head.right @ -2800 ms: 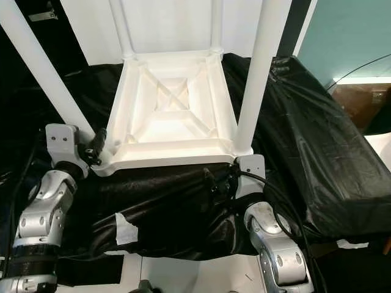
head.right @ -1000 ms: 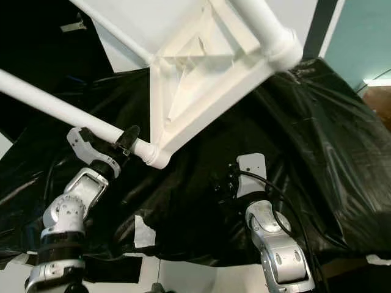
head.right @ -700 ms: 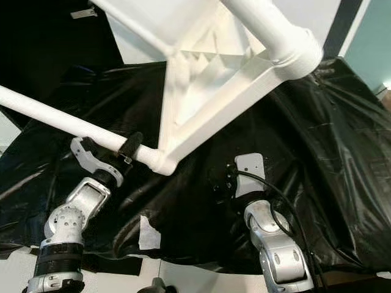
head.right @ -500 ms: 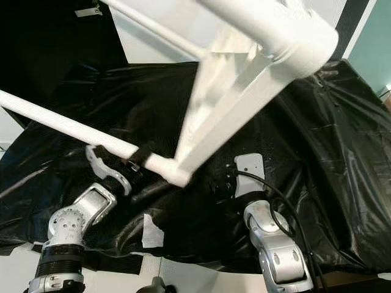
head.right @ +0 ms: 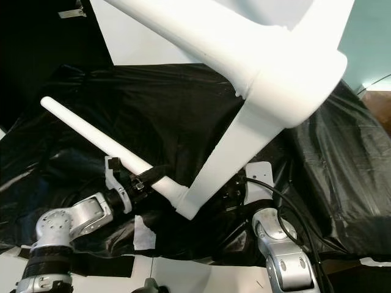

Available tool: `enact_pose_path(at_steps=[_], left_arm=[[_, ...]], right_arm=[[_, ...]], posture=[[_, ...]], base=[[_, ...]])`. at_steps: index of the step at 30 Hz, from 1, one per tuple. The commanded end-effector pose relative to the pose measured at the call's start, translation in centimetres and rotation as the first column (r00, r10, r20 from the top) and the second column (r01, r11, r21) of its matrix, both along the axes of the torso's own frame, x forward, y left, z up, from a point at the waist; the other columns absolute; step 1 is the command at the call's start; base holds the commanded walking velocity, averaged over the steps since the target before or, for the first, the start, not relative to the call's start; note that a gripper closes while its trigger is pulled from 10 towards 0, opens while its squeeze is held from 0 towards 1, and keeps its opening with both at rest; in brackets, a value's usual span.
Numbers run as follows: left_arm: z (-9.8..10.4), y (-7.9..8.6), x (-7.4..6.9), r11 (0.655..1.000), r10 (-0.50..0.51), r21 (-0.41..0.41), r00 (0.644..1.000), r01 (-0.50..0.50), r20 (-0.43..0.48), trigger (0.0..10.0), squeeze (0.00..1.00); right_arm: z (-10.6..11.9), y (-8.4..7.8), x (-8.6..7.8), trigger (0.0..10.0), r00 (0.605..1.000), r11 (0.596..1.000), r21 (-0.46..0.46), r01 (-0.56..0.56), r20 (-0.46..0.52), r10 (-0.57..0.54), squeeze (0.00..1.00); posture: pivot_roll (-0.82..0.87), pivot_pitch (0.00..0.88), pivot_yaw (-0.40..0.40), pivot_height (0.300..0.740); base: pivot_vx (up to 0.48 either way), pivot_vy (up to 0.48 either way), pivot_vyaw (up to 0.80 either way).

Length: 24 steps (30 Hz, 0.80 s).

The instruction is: Building children table

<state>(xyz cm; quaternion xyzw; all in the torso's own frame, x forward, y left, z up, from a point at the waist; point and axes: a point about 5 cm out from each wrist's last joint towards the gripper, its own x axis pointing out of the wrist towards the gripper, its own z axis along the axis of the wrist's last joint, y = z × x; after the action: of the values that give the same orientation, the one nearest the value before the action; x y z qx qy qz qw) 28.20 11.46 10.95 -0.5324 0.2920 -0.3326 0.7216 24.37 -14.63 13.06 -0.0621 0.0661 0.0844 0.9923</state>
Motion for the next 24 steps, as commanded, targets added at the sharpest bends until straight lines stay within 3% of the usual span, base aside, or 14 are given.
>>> enact_pose_path(at_steps=[1,3,5,6,8,10,13,16,17,19,20,22,23,24], left_arm=[[-2.0,-4.3,-1.3,0.983,-0.185,-0.014,0.971,0.185,-0.152,10.0,0.00],[-2.1,-4.1,-1.0,0.987,-0.159,-0.007,0.973,0.160,-0.165,10.0,0.00],[-2.3,-3.6,0.1,0.998,-0.061,0.018,0.978,0.066,-0.201,10.0,0.00],[-2.4,-3.4,0.6,0.999,-0.009,0.037,0.979,0.017,-0.202,10.0,0.00],[-2.4,-3.4,0.6,0.999,-0.009,0.037,0.979,0.017,-0.202,10.0,0.00],[-2.3,-2.8,1.6,0.995,0.094,0.062,0.980,-0.084,-0.177,10.0,0.00],[-2.3,-2.8,1.6,0.995,0.094,0.062,0.980,-0.084,-0.177,10.0,0.00],[-1.9,-2.5,2.3,0.987,0.146,0.079,0.985,-0.138,-0.097,10.0,0.00],[-1.6,-2.3,2.6,0.984,0.158,0.089,0.987,-0.155,-0.034,10.0,0.00],[-1.8,-1.9,2.9,0.968,0.186,0.162,0.981,-0.191,0.046,10.0,0.00],[-2.2,-1.6,3.1,0.965,0.217,0.152,0.976,-0.212,-0.014,10.0,0.07],[-2.5,-1.4,3.2,0.964,0.237,0.138,0.969,-0.226,-0.068,10.0,0.07],[-2.8,-1.2,3.2,0.961,0.251,0.145,0.963,-0.235,-0.102,10.0,0.38],[-2.8,-1.2,3.2,0.961,0.251,0.145,0.963,-0.235,-0.102,10.0,0.38]], right_arm=[[1.3,1.9,0.4,10.0,0.995,0.996,0.034,-0.081,0.063,0.078,0.00],[1.3,1.9,0.4,10.0,0.995,0.996,0.034,-0.081,0.063,0.079,0.00],[1.5,1.9,0.4,10.0,0.994,0.996,0.032,-0.083,0.067,0.081,0.00],[1.5,1.9,0.4,10.0,0.994,0.996,0.032,-0.084,0.068,0.082,0.00],[1.5,1.9,0.4,10.0,0.994,0.996,0.032,-0.084,0.068,0.082,0.00],[1.6,2.0,0.4,10.0,0.994,0.996,0.031,-0.086,0.071,0.084,0.00],[1.6,2.0,0.4,10.0,0.994,0.996,0.031,-0.086,0.071,0.084,0.00],[1.7,1.9,0.5,10.0,0.994,0.996,0.028,-0.087,0.073,0.085,0.00],[1.7,1.9,0.5,10.0,0.994,0.996,0.027,-0.086,0.072,0.084,0.00],[1.7,1.9,0.4,10.0,0.994,0.996,0.026,-0.085,0.072,0.082,0.00],[1.7,1.9,0.4,10.0,0.994,0.996,0.027,-0.084,0.072,0.081,0.00],[1.7,1.9,0.4,10.0,0.994,0.996,0.027,-0.083,0.071,0.081,0.00],[1.7,2.0,0.4,10.0,0.994,0.996,0.028,-0.083,0.071,0.081,0.00],[1.7,2.0,0.4,10.0,0.994,0.996,0.028,-0.083,0.071,0.081,0.00]], posture=[[-0.06,0.080,0.035,0.740],[-0.06,0.080,0.035,0.740],[-0.06,0.080,0.035,0.740],[-0.06,0.080,0.034,0.740],[-0.06,0.080,0.034,0.740],[-0.06,0.080,0.033,0.740],[-0.06,0.080,0.033,0.740],[-0.06,0.081,0.033,0.740],[-0.06,0.082,0.035,0.740],[-0.06,0.082,0.036,0.740],[-0.06,0.082,0.036,0.740],[-0.06,0.083,0.037,0.740],[-0.06,0.083,0.038,0.740],[-0.06,0.083,0.038,0.740]], base=[[0.000,0.000,0.00],[0.000,0.000,0.00],[0.000,0.000,0.00],[0.000,0.000,0.00],[0.000,0.000,0.00],[0.000,0.000,0.00],[0.000,0.000,0.00],[0.000,0.000,0.00],[0.000,0.000,0.00],[0.000,0.000,0.00],[0.000,0.000,0.00],[0.000,0.000,0.00],[0.000,0.000,0.00],[0.000,0.000,0.00]])
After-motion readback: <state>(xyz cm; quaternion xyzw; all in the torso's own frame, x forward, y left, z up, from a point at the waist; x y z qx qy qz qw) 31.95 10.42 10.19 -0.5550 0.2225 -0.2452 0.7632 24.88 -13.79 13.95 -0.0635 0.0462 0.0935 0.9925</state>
